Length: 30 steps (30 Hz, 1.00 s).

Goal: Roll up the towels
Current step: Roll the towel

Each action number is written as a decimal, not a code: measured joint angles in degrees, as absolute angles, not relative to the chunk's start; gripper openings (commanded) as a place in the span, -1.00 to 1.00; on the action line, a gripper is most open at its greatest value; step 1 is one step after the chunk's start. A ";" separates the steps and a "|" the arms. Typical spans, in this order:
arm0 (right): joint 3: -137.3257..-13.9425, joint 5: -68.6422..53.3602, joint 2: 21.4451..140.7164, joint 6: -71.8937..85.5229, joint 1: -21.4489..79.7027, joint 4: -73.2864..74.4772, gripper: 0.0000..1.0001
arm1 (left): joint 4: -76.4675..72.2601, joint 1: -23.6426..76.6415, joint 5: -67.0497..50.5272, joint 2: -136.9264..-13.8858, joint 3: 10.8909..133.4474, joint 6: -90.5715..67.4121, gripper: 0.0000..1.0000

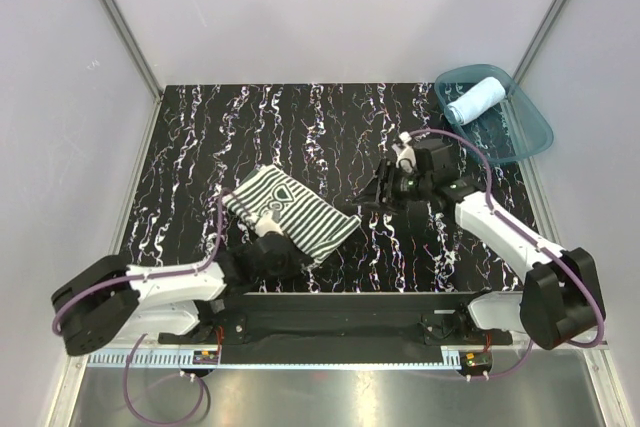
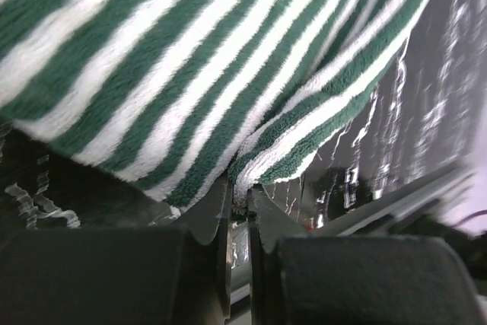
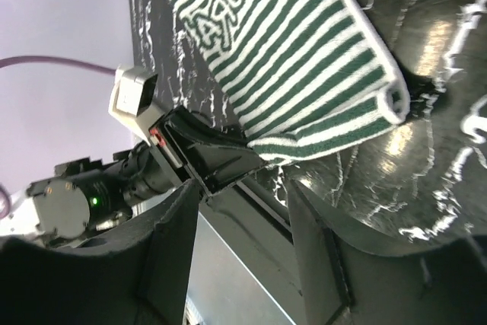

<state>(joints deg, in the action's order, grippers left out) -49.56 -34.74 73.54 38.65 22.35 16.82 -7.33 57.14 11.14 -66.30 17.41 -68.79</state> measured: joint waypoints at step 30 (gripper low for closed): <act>-41.15 -41.36 102.24 47.40 35.24 -25.58 -1.00 | -3.92 46.24 5.08 -53.49 8.19 -85.80 -1.00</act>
